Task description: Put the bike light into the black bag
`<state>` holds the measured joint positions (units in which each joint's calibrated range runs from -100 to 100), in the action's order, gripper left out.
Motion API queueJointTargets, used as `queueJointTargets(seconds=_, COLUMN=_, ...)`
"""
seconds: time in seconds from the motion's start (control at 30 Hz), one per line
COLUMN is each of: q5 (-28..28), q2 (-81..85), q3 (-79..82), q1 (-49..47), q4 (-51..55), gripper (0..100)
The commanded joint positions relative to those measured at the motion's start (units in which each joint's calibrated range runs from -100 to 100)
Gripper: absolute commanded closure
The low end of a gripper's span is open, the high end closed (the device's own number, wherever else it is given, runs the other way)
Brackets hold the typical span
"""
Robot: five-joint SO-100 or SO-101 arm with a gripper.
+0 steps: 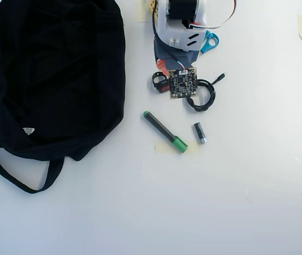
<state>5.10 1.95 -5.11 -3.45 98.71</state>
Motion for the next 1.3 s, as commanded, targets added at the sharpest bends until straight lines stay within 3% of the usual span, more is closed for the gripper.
queueJointTargets(seconds=0.0, q5=2.19, q2=0.54, q3=-0.28, q1=-0.51, q4=0.34, gripper=98)
queueJointTargets(seconds=0.37, q5=6.43, q2=0.37, q3=2.68, q1=-0.44, q4=0.25, gripper=98)
queueJointTargets(seconds=1.27, q5=23.84, q2=0.46, q3=5.38, q1=-0.51, q4=-0.78, gripper=98)
